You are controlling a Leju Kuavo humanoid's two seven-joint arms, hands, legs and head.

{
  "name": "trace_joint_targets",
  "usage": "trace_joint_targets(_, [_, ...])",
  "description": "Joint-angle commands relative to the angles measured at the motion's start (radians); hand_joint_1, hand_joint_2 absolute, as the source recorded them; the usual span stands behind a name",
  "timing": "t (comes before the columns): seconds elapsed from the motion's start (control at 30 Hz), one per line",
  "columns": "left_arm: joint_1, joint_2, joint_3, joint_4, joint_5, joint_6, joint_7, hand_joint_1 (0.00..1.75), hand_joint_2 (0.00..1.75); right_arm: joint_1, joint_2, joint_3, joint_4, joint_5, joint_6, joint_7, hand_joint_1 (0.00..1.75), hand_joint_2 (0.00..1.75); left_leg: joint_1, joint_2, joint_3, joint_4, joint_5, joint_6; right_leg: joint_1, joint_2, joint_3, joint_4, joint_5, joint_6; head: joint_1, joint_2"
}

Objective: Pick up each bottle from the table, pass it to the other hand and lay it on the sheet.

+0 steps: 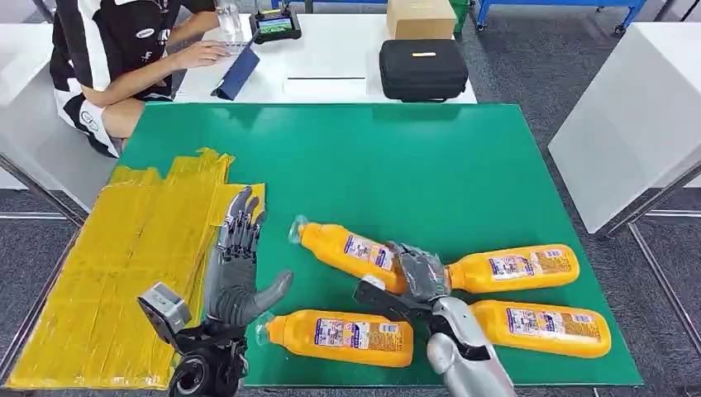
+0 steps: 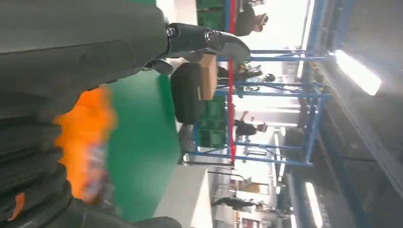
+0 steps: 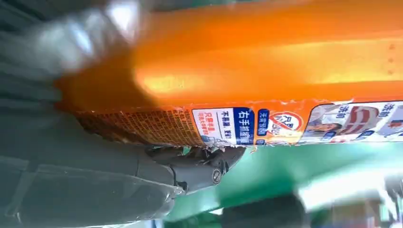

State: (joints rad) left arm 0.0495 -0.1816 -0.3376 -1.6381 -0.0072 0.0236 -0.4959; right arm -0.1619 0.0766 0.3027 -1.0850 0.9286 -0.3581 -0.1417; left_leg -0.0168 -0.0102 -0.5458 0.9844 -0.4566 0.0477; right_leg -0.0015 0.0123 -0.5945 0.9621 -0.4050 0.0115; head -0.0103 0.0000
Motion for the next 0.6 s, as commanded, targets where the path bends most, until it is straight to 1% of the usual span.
trace_joint_targets(0.03, [-0.047,0.036,0.022,0.095,0.008,0.013,0.019,0.0,1.75,0.137,0.073,-0.153,-0.27,-0.282,-0.013,-0.141,1.75,1.75,0.001,-0.002,0.004,-0.001,-0.002,-0.004,0.0,-0.003,0.004,0.0,-0.003,0.0,0.0,0.0])
trace_joint_targets(0.07, [-0.047,0.036,0.022,0.095,0.008,0.013,0.019,0.0,1.75,0.137,0.073,-0.153,-0.27,-0.282,-0.013,-0.141,1.75,1.75,0.001,-0.002,0.003,-0.001,-0.001,-0.003,0.001,-0.003,0.003,-0.001,-0.002,0.0,0.0,0.0])
trace_joint_targets(0.1, [-0.051,0.04,0.011,0.101,-0.009,0.018,0.033,0.0,1.75,0.147,0.084,-0.162,-0.283,-0.372,-0.02,-0.197,1.75,1.75,0.0,-0.001,0.002,-0.001,-0.001,-0.002,0.0,-0.002,0.001,0.0,-0.001,0.0,0.0,0.0])
trace_joint_targets(0.13, [-0.057,0.043,0.001,0.108,-0.014,0.017,0.038,0.0,1.75,0.152,0.085,-0.163,-0.291,-0.414,-0.026,-0.222,1.75,1.75,0.001,-0.001,0.006,-0.001,-0.003,-0.006,0.001,-0.003,0.006,0.0,-0.004,0.0,0.0,0.0])
trace_joint_targets(0.17, [-0.066,0.043,-0.008,0.119,-0.011,0.015,0.05,0.0,1.75,0.16,0.088,-0.167,-0.306,-0.456,-0.035,-0.245,1.75,1.75,0.001,-0.001,0.002,-0.001,-0.001,-0.003,0.0,-0.002,0.002,0.0,-0.002,0.0,0.0,0.0])
trace_joint_targets(0.27, [-0.097,0.052,-0.03,0.144,0.0,0.029,0.068,0.0,1.75,0.179,0.083,-0.155,-0.331,-0.545,-0.061,-0.281,1.75,1.75,0.0,-0.002,0.001,0.0,0.0,-0.003,0.0,-0.003,0.001,0.0,-0.001,0.0,0.0,0.0])
trace_joint_targets(0.3, [-0.102,0.055,-0.035,0.15,0.002,0.032,0.07,0.0,1.75,0.18,0.083,-0.152,-0.33,-0.557,-0.063,-0.284,1.75,1.75,0.0,-0.002,0.001,-0.001,0.0,-0.002,0.0,-0.003,0.0,0.0,-0.001,0.0,0.0,0.0])
trace_joint_targets(0.33, [-0.111,0.058,-0.04,0.163,0.002,0.036,0.072,0.0,1.75,0.179,0.089,-0.149,-0.322,-0.573,-0.06,-0.286,1.75,1.75,0.001,-0.002,0.005,0.0,-0.002,-0.006,0.001,-0.005,0.005,-0.001,-0.003,0.0,0.0,0.0])
trace_joint_targets(0.37, [-0.116,0.059,-0.04,0.168,0.003,0.038,0.072,0.0,1.75,0.174,0.093,-0.145,-0.316,-0.574,-0.06,-0.287,1.75,1.75,0.001,-0.001,0.002,-0.001,-0.001,-0.003,0.0,-0.003,0.002,-0.001,-0.001,0.0,0.0,0.0])
trace_joint_targets(0.4, [-0.132,0.058,-0.043,0.189,0.008,0.039,0.073,0.0,1.75,0.157,0.094,-0.138,-0.292,-0.584,-0.051,-0.289,1.75,1.75,0.001,-0.001,0.004,-0.001,-0.001,-0.004,0.001,-0.003,0.003,-0.001,-0.002,0.0,0.0,0.0])
trace_joint_targets(0.5, [-0.142,0.056,-0.047,0.199,0.012,0.04,0.073,0.0,1.75,0.141,0.097,-0.131,-0.272,-0.586,-0.048,-0.29,1.75,1.75,0.0,0.0,0.002,-0.001,0.0,-0.003,0.0,-0.001,0.001,-0.001,-0.001,0.0,0.0,0.0])
trace_joint_targets(0.6, [-0.146,0.063,-0.06,0.197,0.011,0.042,0.073,0.0,1.75,0.134,0.091,-0.119,-0.263,-0.591,-0.038,-0.296,1.75,1.75,0.001,0.0,0.004,-0.001,-0.002,-0.004,0.001,-0.002,0.004,-0.001,-0.002,0.0,0.0,0.0])
